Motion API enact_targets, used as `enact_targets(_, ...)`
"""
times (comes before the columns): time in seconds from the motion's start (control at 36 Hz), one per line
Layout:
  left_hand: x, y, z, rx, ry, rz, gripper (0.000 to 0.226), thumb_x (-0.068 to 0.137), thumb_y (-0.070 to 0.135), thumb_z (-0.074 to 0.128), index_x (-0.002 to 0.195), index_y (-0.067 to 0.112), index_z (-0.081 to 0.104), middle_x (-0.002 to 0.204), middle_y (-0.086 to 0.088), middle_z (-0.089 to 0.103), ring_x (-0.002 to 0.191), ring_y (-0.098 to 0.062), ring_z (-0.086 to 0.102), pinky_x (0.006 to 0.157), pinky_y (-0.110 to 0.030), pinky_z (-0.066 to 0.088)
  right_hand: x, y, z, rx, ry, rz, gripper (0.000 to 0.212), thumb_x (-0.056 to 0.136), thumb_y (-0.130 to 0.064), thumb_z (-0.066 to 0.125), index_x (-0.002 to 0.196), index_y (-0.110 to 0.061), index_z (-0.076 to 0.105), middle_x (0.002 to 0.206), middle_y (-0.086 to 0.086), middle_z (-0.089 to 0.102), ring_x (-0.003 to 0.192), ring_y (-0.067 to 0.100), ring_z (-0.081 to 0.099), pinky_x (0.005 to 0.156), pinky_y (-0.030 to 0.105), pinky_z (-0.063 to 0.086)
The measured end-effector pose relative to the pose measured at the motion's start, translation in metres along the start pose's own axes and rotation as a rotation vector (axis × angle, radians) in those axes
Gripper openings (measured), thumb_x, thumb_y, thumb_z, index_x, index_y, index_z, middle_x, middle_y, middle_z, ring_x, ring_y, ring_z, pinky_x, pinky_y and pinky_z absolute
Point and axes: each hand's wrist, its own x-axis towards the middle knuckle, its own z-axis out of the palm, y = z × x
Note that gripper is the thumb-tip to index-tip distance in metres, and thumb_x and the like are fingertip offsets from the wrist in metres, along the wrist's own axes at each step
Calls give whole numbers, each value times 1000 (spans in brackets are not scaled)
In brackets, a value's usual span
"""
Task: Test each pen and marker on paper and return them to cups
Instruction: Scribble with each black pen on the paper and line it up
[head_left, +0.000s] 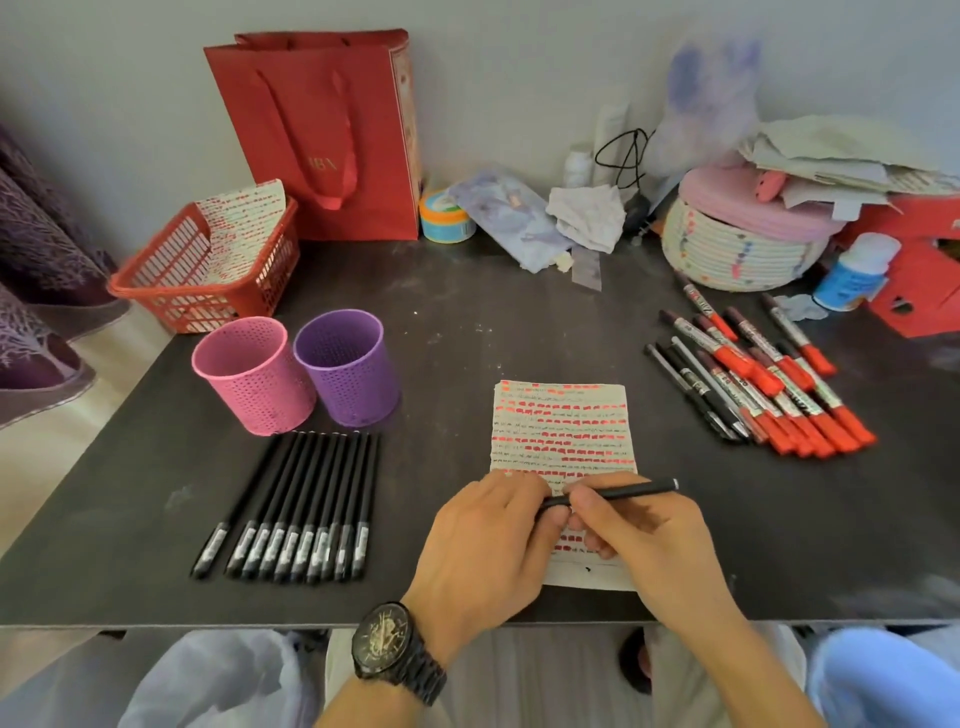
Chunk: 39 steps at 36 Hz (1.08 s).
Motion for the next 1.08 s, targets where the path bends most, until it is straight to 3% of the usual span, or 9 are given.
enact_targets(0.17,0,-1,1,73,46,19,39,102,50,39,73,25,48,60,11,53,49,-9,45,44,-21,29,0,2,-4,-23,-48,-19,12,85,-35,71,87,-29,80,77,3,76,69,11,70,63,16,52)
enact_targets(0.33,1,-3,-2,86,78,-23,56,100,67,27,61,28,34,48,11,45,41,-7,39,41,-15,16,-1,2,-6,15,-46,-25,12,86,-36,70,88,-29,80,75,6,74,67,10,66,64,20,54)
enact_targets(0.47,3,-4,1,25,65,-69,43,94,68,43,72,32,34,66,19,36,63,-3,35,54,-12,25,-1,2,-7,145,90,-60,15,86,-34,70,91,-21,77,71,11,71,60,18,64,57,25,53)
enact_targets(0.58,-2,-7,-3,-80,-36,-140,21,84,51,55,89,36,41,88,22,50,85,-2,46,75,-17,39,2,3,-10,335,240,-33,19,89,-33,67,89,-14,69,67,16,65,54,25,59,50,31,49)
enact_targets(0.69,-22,-7,-3,-130,-126,-162,48,78,54,58,122,41,45,113,31,49,110,13,42,93,-5,31,2,5,-9,289,229,-53,13,97,-24,58,89,-20,67,71,18,68,54,27,61,49,30,50)
enact_targets(0.78,-31,-3,-2,-104,-124,-180,57,79,58,58,131,43,40,110,30,49,110,18,39,94,0,27,2,3,-10,233,203,-61,19,102,-15,52,94,-19,68,77,20,71,57,28,63,53,30,53)
enact_targets(0.86,-30,-2,-3,-113,-122,-216,61,77,61,56,134,42,41,105,35,44,107,18,40,93,3,25,3,-2,-9,125,221,-81,14,101,-25,61,88,-21,67,72,14,70,57,24,65,55,28,55)
enact_targets(0.97,-27,0,-3,-112,-114,-240,60,77,60,56,132,38,43,104,30,47,98,8,42,93,3,23,2,-13,-6,59,220,-95,31,98,-42,63,79,-17,64,59,10,63,48,17,59,48,22,49)
enact_targets(1.08,-25,1,-2,-104,-110,-244,58,78,54,59,131,33,46,102,22,54,95,2,48,104,-3,22,5,-17,2,88,108,30,32,102,-36,59,80,-17,73,68,14,72,53,22,67,49,25,52)
